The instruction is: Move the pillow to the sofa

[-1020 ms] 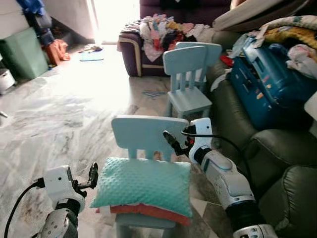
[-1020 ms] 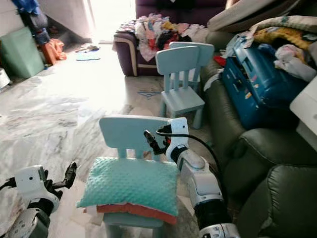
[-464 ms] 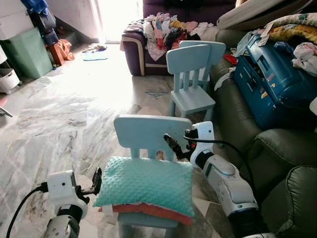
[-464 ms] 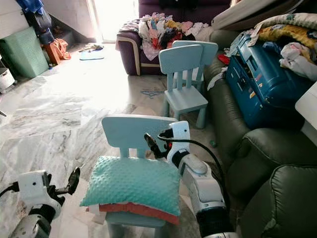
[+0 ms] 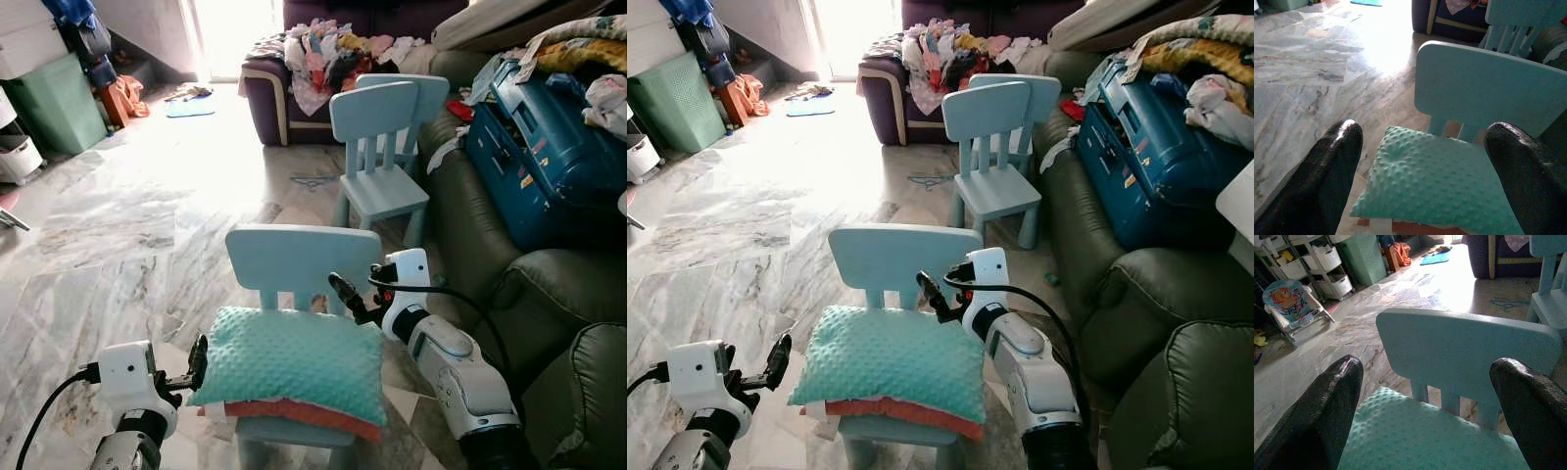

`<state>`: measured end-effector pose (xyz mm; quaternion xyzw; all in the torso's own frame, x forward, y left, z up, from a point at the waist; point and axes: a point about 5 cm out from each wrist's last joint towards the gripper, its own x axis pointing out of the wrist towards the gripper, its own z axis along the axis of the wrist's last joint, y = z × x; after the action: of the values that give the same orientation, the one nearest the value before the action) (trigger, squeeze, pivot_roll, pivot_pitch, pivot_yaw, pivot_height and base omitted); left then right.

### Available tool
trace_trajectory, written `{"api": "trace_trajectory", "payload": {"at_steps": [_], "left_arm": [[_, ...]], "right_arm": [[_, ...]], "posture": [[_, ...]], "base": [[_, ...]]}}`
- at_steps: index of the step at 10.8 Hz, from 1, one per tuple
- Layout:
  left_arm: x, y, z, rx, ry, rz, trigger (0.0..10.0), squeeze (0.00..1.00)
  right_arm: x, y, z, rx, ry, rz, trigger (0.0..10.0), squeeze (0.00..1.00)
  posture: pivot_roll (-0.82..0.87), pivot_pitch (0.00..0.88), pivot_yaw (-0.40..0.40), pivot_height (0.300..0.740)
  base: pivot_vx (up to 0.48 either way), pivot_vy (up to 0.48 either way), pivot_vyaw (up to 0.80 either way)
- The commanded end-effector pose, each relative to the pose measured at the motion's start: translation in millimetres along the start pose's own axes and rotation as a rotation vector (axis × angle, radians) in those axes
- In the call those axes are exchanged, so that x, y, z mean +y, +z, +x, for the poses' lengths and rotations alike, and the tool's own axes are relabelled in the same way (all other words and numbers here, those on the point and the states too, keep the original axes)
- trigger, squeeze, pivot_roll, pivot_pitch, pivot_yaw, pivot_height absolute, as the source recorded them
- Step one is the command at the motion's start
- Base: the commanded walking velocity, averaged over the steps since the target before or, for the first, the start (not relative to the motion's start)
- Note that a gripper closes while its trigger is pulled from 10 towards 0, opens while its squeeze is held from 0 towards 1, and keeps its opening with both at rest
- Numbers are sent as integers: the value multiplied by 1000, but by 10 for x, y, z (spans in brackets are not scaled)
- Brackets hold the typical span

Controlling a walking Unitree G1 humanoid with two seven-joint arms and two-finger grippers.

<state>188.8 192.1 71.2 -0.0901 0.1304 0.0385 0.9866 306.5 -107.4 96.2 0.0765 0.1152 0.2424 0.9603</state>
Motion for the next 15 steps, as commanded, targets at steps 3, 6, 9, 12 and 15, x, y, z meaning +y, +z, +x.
{"api": "trace_trajectory", "payload": {"at_steps": [3,6,9,12,15], "left_arm": [[-14,10,-15,3,12,-20,10000,0],[-20,1,5,5,13,-24,10000,0],[-14,-7,17,12,23,-27,10000,0],[-12,3,46,10,23,-23,10000,0],[-32,27,61,-6,2,-11,10000,0]], "right_arm": [[25,47,-16,-5,16,-4,10000,0],[16,70,-2,-2,18,-12,10000,0],[28,81,15,0,20,-15,10000,0],[21,99,36,-3,18,-19,10000,0],[25,109,55,-5,19,-23,10000,0]], "posture": [[-107,52,45,740],[-108,51,36,740],[-108,43,36,740],[-110,33,34,740],[-109,25,33,740]], "base": [[0,0,0],[0,0,0],[0,480,0],[0,480,0],[0,160,0]]}}
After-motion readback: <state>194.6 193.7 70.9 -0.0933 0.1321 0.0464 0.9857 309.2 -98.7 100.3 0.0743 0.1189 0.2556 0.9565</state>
